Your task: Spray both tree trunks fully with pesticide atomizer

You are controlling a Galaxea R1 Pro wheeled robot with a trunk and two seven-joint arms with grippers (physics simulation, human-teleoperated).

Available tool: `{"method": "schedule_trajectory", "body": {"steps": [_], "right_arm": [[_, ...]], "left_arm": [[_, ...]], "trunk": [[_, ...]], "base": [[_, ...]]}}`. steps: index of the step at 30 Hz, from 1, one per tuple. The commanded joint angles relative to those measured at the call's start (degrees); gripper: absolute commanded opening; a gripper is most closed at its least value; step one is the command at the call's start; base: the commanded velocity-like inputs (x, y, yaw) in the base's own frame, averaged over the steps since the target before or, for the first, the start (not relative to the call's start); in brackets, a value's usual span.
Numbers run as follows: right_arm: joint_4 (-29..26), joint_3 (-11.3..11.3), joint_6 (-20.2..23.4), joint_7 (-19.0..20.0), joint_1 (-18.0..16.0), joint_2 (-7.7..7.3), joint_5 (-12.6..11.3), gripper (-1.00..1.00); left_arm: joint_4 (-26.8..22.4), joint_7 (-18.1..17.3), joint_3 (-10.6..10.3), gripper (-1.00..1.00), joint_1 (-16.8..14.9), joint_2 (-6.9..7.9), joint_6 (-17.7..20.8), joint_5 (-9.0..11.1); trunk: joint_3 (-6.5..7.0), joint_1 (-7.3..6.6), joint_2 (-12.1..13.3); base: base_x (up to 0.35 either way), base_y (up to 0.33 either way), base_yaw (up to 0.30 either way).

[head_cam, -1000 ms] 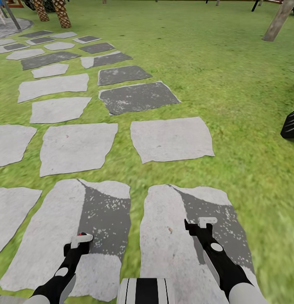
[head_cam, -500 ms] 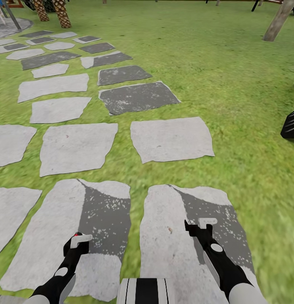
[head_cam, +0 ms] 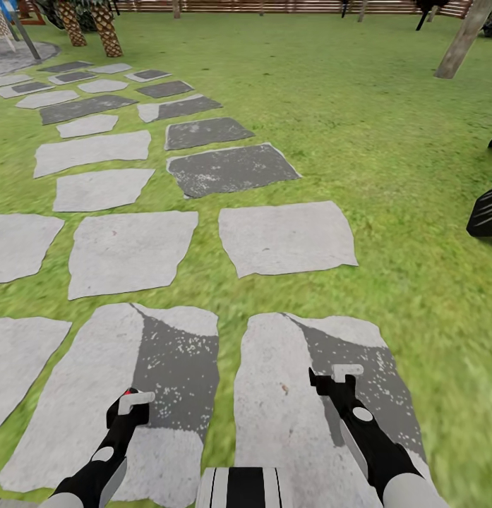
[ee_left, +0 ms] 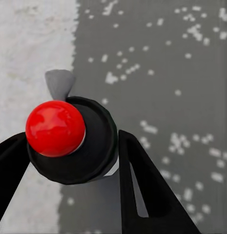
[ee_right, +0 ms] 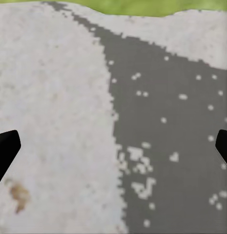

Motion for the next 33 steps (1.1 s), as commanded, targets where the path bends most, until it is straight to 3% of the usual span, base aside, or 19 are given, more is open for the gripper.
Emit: {"method": "schedule_trajectory", "body": {"steps": [1, 5, 28, 31, 33], "right_arm": [[-0.03, 0.0, 0.0, 0.0, 0.01, 0.0, 0.01, 1.0], [-0.04, 0.0, 0.0, 0.0, 0.01, 0.0, -0.01, 1.0], [-1.22, 0.08, -0.05, 0.14, 0.01, -0.06, -0.06, 1.0], [-1.53, 0.15, -0.03, 0.18, 0.0, -0.59, 0.25, 1.0], [-1.41, 0.17, -0.09, 0.23, 0.44, -1.81, 0.45, 1.0]], "left_arm": [[-0.03, -0.02, -0.02, -1.0, 0.0, 0.02, 0.0, 0.0], [-0.06, -0.02, -0.07, -1.0, 0.0, 0.06, -0.06, 0.0], [0.9, 0.15, 0.01, -1.0, 0.16, 0.35, 1.04, 0.02], [0.99, 0.22, 0.01, -1.0, 0.17, 0.39, 1.09, -0.01], [1.68, 0.29, 0.01, -1.0, 0.17, 0.42, 1.07, -0.03]], "trunk": [[0.0, 0.0, 0.0], [0.0, 0.0, 0.0], [5.47, -0.59, 0.31], [6.4, -0.67, 0.35], [7.02, -0.72, 0.37]], "base": [[0.0, 0.0, 0.0], [0.0, 0.0, 0.0], [0.0, 0.0, -0.009], [0.0, 0.0, -0.079], [0.0, 0.0, -0.08]]}}
